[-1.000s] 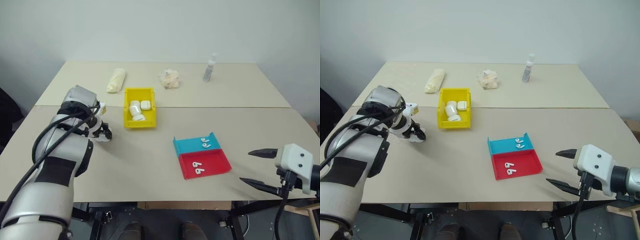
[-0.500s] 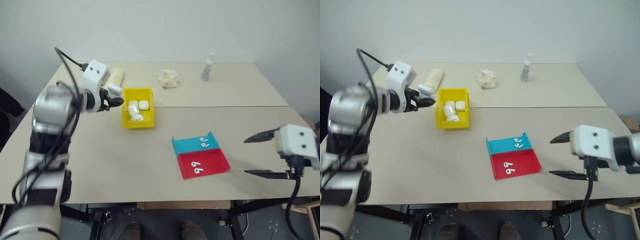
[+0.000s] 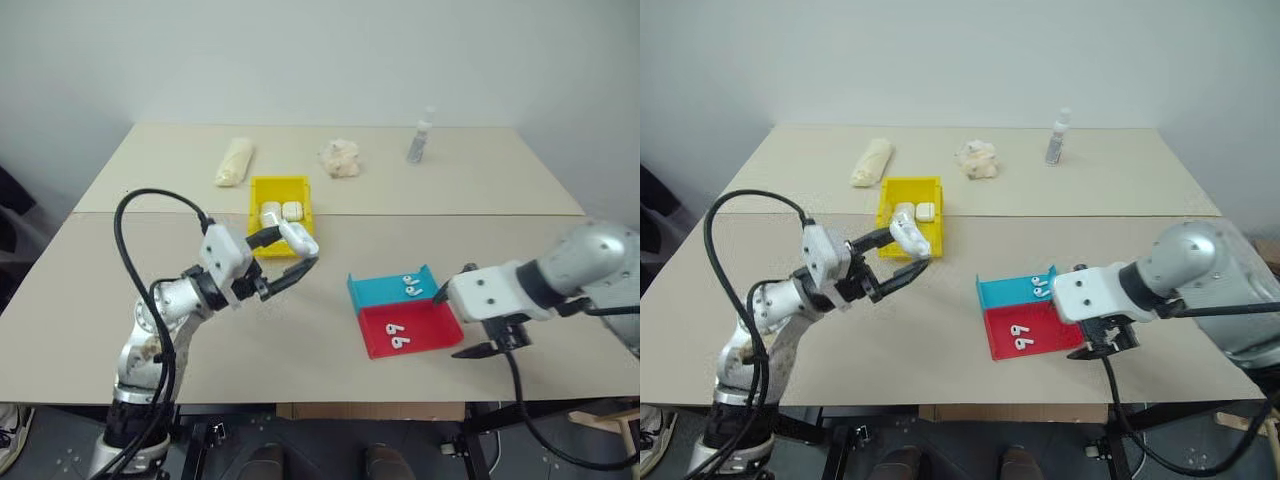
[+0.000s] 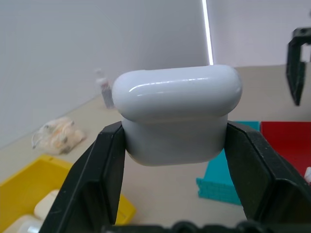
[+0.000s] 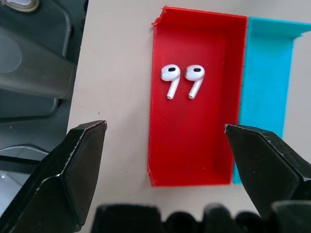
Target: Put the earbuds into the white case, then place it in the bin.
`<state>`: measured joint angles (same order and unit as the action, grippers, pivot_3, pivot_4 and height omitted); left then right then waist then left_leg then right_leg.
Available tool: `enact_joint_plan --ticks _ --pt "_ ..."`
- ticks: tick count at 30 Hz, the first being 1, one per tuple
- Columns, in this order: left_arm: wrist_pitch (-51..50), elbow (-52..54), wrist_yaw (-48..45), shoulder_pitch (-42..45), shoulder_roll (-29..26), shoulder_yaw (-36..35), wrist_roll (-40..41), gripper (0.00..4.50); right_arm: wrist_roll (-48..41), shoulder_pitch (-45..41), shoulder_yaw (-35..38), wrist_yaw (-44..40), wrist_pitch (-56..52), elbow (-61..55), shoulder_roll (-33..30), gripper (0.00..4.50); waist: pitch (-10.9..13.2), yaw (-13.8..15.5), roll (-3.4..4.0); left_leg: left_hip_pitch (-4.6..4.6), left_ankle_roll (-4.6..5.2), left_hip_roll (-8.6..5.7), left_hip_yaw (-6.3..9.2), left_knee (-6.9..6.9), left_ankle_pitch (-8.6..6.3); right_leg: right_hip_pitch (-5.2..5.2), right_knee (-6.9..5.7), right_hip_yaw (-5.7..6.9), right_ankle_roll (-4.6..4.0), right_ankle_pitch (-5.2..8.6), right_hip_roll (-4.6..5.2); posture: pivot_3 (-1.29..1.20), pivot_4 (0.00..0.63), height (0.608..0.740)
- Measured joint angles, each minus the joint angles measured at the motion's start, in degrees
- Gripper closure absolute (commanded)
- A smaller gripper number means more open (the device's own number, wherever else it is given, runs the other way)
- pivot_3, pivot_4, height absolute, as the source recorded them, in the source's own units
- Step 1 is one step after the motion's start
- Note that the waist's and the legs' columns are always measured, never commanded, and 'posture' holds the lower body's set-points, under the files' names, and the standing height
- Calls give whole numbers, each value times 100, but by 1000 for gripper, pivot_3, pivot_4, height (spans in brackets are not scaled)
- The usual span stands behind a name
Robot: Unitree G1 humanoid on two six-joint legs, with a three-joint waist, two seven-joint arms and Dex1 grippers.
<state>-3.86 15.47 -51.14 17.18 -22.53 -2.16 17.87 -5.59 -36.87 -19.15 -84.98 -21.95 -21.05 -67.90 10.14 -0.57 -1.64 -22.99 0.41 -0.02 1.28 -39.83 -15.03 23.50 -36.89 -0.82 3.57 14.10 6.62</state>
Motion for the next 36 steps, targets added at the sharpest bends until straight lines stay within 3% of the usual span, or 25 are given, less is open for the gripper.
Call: enact_joint_plan --ticks 2,7,10,17,21,36 --pt "318 -159 -154 -172 0 158 -16 1744 259 -80 -249 19 -124 -17 216 1208 0 -4 1 -1 0 -1 1 0 0 3 -4 -1 0 0 0 0 150 740" --pt "842 -350 -158 -281 36 369 -198 1744 1011 -212 -728 155 -211 26 571 1208 -1 4 1 0 0 -1 1 -2 0 2 -7 0 0 0 -1 0 150 740" --pt "885 -359 24 -281 105 460 -230 1744 1258 -221 -852 128 -230 18 659 1795 -1 3 2 0 2 -1 3 0 -1 2 -6 1 0 0 -2 0 150 740" --pt "896 -349 199 -382 109 589 -309 1744 1637 -221 -985 176 -430 -11 1029 1795 -1 -17 3 4 2 3 3 0 -1 2 -8 0 0 0 -8 0 150 740" --pt "901 -345 300 -403 107 619 -377 1744 1945 -220 -1197 227 -455 -7 1251 2731 -2 -14 3 3 2 2 3 -1 -1 2 -8 0 0 0 -7 0 150 740" --pt "867 -239 455 -441 58 744 -424 1744 2355 -220 -1357 315 -509 44 1703 2731 -1 -14 3 4 2 2 4 1 -1 1 -5 1 0 0 -7 0 150 740"
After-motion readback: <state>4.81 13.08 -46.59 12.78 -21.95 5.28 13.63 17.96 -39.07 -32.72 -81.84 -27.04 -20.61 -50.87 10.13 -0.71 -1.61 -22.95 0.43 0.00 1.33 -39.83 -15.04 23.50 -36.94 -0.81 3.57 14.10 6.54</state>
